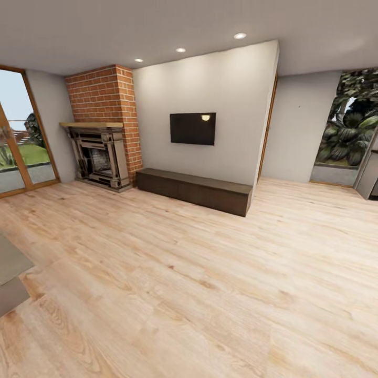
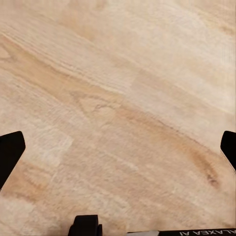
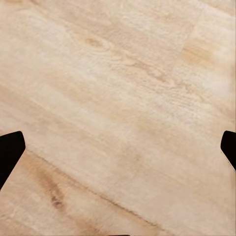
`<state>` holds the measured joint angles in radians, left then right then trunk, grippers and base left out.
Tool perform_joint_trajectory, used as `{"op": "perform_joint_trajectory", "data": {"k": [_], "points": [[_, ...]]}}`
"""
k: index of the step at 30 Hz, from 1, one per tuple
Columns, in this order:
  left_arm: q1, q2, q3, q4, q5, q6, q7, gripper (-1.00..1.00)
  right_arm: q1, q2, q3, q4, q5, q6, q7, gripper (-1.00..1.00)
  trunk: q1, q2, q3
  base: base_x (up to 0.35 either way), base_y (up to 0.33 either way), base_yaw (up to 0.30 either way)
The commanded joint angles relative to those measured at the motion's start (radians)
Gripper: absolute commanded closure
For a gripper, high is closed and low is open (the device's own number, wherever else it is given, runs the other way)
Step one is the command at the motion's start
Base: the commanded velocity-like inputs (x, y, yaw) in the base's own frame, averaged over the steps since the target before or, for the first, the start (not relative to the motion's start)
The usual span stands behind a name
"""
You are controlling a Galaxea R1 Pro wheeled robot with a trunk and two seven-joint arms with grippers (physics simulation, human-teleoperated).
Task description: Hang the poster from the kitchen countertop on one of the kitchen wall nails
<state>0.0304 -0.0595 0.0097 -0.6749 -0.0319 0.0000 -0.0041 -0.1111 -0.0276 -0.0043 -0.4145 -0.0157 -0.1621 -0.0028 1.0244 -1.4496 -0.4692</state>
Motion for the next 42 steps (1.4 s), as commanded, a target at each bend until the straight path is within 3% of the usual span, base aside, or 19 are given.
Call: {"op": "perform_joint_trajectory", "data": {"k": [1,11,42], "points": [[0.000,0.000,0.001,-0.002,-0.003,0.000,0.000,-1.00,0.000,0.000,0.000,0.001,-0.002,-0.004,0.000,-1.00,0.001,0.000,-0.001,0.305,-0.080,-0.009],[0.000,0.000,0.002,-0.002,-0.003,-0.001,0.000,-1.00,-0.001,0.000,0.000,0.002,-0.004,-0.002,0.000,-1.00,0.001,0.000,-0.001,0.309,-0.081,-0.058],[0.000,0.001,0.003,-0.002,-0.003,-0.004,0.001,-1.00,0.000,0.000,0.000,0.002,-0.004,-0.003,0.000,-1.00,0.001,0.000,-0.001,0.314,-0.065,-0.269]]}}
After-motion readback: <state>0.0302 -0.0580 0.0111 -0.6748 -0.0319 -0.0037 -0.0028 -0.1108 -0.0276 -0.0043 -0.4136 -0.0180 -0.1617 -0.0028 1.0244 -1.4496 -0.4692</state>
